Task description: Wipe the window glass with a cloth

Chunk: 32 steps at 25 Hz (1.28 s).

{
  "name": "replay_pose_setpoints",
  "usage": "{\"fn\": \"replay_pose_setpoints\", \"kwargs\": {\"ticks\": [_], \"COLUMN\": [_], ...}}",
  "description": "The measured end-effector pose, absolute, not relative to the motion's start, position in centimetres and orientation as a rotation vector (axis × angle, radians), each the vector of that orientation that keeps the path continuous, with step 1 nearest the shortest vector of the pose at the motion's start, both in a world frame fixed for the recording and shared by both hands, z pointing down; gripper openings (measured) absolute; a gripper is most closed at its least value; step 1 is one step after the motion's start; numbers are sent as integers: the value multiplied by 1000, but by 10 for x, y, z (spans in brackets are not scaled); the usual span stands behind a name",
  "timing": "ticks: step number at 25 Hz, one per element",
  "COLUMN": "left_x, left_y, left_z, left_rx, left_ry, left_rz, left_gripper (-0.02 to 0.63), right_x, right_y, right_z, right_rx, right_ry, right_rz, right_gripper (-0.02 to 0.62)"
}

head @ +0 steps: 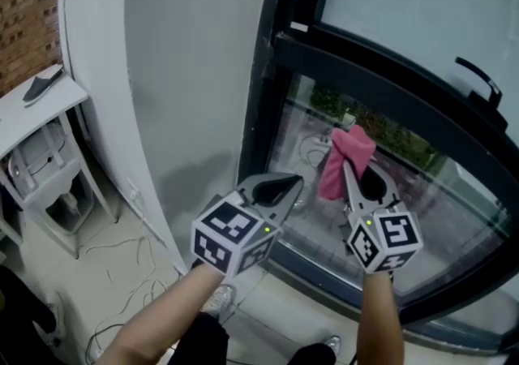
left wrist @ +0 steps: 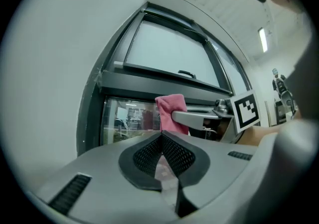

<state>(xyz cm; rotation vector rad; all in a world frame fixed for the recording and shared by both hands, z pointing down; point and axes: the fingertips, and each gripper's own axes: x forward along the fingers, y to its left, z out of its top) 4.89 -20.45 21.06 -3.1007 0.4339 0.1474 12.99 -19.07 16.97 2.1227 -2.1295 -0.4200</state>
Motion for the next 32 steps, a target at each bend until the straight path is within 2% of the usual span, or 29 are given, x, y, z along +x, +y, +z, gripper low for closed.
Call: {"fn": "replay_pose_setpoints", "kwargs": {"ticks": [9,17,32], "left_x": [19,18,31], "left_y": [-261,-306,-325], "left_z": [204,202,205], "left_rx": [-3117,-3129,-3155], "left_ry": [567,625,594], "left_rz": [173,161,150], "left_gripper": [6,6,6], "right_x": [107,115,140], "right_y": [-296,-375,-394], "right_z": [152,138,127], "right_rx": [2131,2225,2440], "right_ry": [-2150,-2115,-1977], "right_rz": [-400,-344,-223], "right_gripper": [74,74,67]}}
